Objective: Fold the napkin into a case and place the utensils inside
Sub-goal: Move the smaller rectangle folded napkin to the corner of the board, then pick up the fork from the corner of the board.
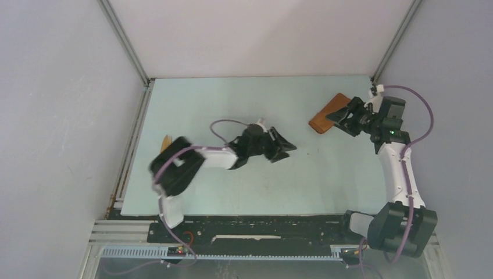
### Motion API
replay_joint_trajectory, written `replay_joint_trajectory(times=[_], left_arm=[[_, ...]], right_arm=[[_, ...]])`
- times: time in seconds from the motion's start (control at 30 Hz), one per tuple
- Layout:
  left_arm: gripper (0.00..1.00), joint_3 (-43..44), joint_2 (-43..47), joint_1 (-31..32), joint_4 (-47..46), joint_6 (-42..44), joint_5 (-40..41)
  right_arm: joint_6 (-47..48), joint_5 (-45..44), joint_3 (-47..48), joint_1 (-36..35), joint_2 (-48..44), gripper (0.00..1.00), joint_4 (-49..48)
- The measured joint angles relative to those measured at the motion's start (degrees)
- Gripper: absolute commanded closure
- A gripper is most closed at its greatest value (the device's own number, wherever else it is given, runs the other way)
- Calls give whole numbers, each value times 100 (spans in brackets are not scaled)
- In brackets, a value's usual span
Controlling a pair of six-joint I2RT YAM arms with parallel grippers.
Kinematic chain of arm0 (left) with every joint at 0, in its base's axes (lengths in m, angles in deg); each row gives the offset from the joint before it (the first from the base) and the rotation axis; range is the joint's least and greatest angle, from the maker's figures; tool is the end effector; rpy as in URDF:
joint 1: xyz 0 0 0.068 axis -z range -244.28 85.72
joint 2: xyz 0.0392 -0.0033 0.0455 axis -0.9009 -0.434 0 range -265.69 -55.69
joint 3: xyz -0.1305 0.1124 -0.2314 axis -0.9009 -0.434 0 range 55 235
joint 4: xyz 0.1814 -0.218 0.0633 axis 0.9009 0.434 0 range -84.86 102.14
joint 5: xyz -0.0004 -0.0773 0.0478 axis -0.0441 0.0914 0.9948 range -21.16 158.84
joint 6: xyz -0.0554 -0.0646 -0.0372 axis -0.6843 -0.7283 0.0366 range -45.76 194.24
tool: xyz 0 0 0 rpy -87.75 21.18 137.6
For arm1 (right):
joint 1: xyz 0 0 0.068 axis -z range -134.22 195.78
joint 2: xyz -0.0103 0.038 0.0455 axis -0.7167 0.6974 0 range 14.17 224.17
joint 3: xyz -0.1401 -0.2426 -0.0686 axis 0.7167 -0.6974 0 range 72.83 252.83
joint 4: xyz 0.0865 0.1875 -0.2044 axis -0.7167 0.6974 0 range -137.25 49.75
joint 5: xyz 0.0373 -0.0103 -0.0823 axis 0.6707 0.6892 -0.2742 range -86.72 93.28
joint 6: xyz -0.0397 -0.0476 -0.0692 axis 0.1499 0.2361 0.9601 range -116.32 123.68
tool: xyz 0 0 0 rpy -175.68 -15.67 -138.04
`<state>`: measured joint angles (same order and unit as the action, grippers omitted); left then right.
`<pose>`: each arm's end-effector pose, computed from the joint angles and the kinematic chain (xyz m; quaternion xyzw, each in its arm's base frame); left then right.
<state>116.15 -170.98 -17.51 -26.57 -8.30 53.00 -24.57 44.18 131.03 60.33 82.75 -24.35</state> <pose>0.3208 -0.3745 0.1195 -0.1799 0.8070 -0.5467 0.1323 0.3183 -0.0260 0.3083 0.1464 0.8282 0.3584 0.4052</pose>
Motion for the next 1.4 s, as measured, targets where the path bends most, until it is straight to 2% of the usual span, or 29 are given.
replay_joint_trajectory(times=[0.07, 0.17, 0.3, 0.37, 0.5, 0.6, 0.67, 0.87, 1.03, 1.13, 1.2, 1.3, 1.4], left_arm=[[39, -752, 1285, -212, 811, 839, -251], [36, -1106, 2990, -813, 2544, 2374, -44], [26, -999, 4623, -1814, 4854, 4162, 1185], [30, -918, 4948, -2315, 5672, 4710, 1775], [29, -741, 4597, -3543, 6819, 5576, 2234], [38, -623, 3982, -4343, 7329, 6105, 2592], [36, -601, 3713, -4778, 7503, 6380, 2697], [43, -24, 2920, -5945, 7820, 7125, 2673], [53, 173, 2218, -6293, 7807, 7473, 2503], [51, 214, 1869, -6297, 7805, 7613, 2284], [51, 181, 1808, -6253, 7755, 7661, 2194], [60, 175, 1812, -6164, 7635, 7696, 2131], [62, 175, 1810, -6109, 7538, 7726, 2114]], right_arm=[[81, -61, -55, -361, -61, 32, 11], [136, -146, -245, -931, -166, 32, -7], [138, -212, -546, -1668, -236, 32, -52], [138, -262, -671, -2061, -234, 32, -98], [140, -378, -730, -2688, -236, 32, -131], [140, -448, -732, -3134, -260, 32, -199], [138, -463, -763, -3388, -302, 33, -267], [142, -442, -848, -3746, -332, 33, -404], [225, -341, -927, -3742, -330, 33, -507], [267, -245, -1008, -3700, -330, 33, -557], [297, -188, -1071, -3654, -319, 33, -560], [345, -118, -1132, -3574, -280, 33, -562], [356, -72, -1139, -3534, -232, 33, -573]])
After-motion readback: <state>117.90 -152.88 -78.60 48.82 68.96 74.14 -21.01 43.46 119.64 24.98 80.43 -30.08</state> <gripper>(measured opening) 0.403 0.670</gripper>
